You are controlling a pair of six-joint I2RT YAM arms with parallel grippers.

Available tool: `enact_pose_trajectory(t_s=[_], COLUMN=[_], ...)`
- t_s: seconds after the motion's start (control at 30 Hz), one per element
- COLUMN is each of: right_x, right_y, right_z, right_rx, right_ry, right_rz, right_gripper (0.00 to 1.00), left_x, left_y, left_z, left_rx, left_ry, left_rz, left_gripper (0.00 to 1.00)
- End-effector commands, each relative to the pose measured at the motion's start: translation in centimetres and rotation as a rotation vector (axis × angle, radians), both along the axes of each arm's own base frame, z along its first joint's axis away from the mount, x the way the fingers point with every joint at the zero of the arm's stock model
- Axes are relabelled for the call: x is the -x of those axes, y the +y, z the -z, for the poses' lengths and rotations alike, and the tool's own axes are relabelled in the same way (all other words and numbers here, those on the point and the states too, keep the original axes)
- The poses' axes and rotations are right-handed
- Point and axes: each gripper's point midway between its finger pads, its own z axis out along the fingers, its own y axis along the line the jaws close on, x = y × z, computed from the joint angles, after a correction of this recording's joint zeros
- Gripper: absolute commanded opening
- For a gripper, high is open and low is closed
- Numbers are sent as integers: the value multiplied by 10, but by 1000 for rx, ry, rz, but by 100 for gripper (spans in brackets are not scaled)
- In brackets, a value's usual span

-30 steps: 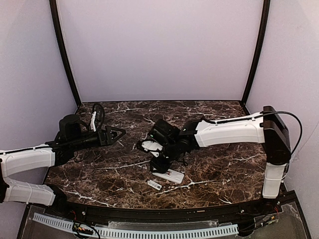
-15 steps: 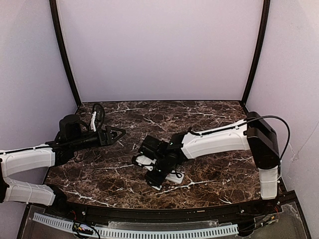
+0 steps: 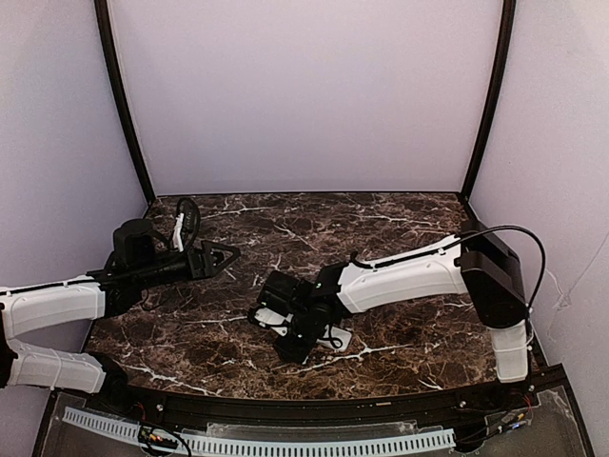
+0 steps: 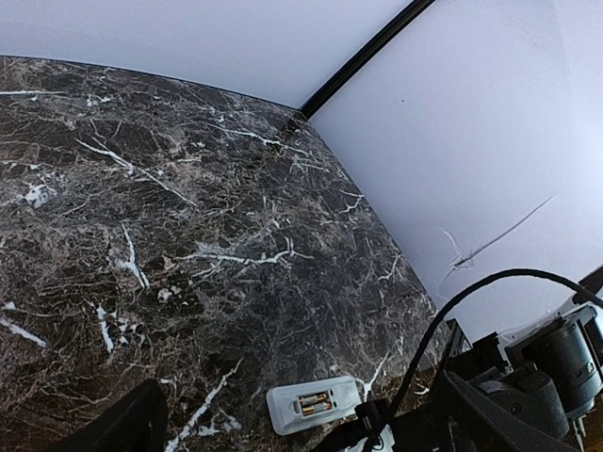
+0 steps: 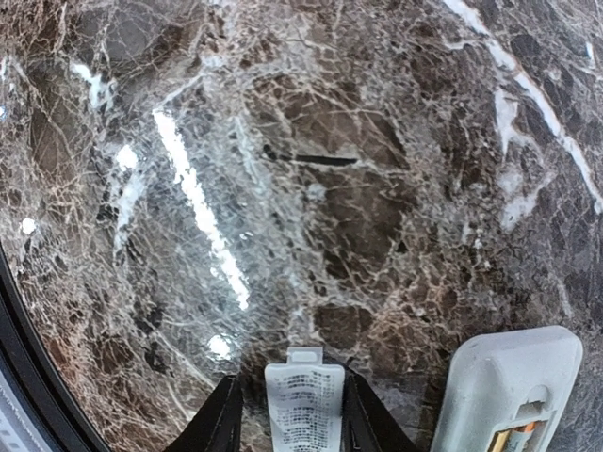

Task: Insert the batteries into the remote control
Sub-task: Pick up the battery cover at the center of the board.

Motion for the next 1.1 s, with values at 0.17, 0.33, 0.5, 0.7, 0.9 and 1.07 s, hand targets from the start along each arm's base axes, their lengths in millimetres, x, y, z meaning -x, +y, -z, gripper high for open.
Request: enact_pose_trajectory(t_s=[0.17, 0.33, 0.5, 0.7, 0.9, 1.07], right_x=[5, 6, 2, -20, -42, -52], right_y=[-5, -7, -5, 1, -7, -15], right_z=[22, 24, 9, -33, -71, -89], right_rx=[100, 106, 37, -106, -224, -299], right_ry=[-32, -24, -1, -67, -162, -202], right_rz=[7, 3, -4, 9, 24, 26], right_gripper=[29, 20, 14, 12, 10, 11], left_x=[2, 2, 2, 1, 1, 1], left_y=[2, 2, 2, 2, 1, 1], left_z=[2, 1, 2, 2, 3, 2], left_rx=[1, 1, 2, 3, 4, 9], left_ry=[-7, -9, -7, -6, -5, -6], left_rz=[-1, -2, -1, -3, 0, 0], left_gripper=[99, 99, 99, 98, 98, 99])
